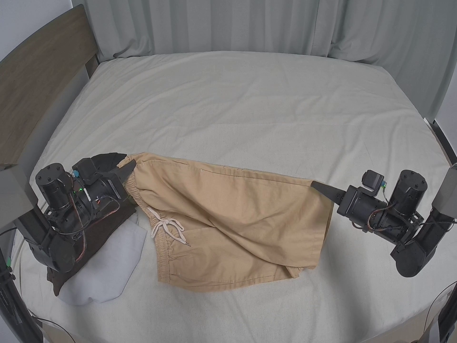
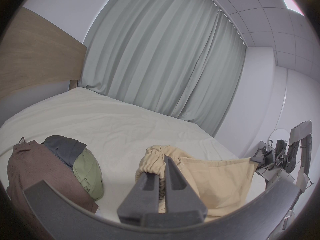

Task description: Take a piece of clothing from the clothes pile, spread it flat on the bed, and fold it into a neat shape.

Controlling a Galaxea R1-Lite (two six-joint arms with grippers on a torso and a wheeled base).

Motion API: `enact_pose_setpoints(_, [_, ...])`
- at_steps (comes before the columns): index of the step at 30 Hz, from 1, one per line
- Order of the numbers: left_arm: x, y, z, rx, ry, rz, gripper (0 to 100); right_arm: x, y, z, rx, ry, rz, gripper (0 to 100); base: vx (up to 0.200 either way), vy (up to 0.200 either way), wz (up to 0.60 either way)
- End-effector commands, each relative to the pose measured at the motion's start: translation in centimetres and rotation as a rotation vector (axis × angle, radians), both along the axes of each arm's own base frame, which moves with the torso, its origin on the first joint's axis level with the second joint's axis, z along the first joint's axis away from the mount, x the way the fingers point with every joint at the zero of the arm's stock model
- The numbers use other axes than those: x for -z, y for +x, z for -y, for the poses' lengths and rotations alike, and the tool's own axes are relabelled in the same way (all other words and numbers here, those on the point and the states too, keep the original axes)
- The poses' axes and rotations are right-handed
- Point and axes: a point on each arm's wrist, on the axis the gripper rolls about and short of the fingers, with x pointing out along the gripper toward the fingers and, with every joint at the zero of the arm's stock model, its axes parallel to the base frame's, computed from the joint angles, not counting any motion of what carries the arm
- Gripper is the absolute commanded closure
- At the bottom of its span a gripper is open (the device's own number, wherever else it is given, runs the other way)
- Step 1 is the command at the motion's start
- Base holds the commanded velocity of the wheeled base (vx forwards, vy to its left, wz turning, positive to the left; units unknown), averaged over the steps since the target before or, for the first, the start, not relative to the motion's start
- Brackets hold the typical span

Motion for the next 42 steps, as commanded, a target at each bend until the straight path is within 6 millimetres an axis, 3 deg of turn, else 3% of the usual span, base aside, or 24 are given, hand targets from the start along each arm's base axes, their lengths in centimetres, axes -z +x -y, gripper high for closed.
enact_pose_setpoints(1, [0.0,-0.1,0.0,0.001,-0.001,0.003,100,-0.7,0.5,0.2,0.031,0.011,0.032,100,0.0,0.0,0.0])
enact_pose_setpoints(13, [-0.1,-0.1,0.0,0.002,0.0,0.003,100,-1.4,0.9,0.4,0.065,0.017,0.064,100,0.0,0.0,0.0])
enact_pose_setpoints(17, [0.0,-0.1,0.0,0.0,0.0,0.002,100,-2.7,0.2,0.2,0.055,0.026,0.108,100,0.0,0.0,0.0])
enact_pose_setpoints(26, [0.0,-0.1,0.0,0.002,0.002,0.002,100,-2.8,0.3,0.1,0.055,0.021,0.118,100,0.0,0.0,0.0])
enact_pose_setpoints(42, [-0.2,0.7,0.6,0.013,-0.01,0.019,100,-3.9,2.5,-0.2,0.069,0.033,0.196,100,0.0,0.0,0.0])
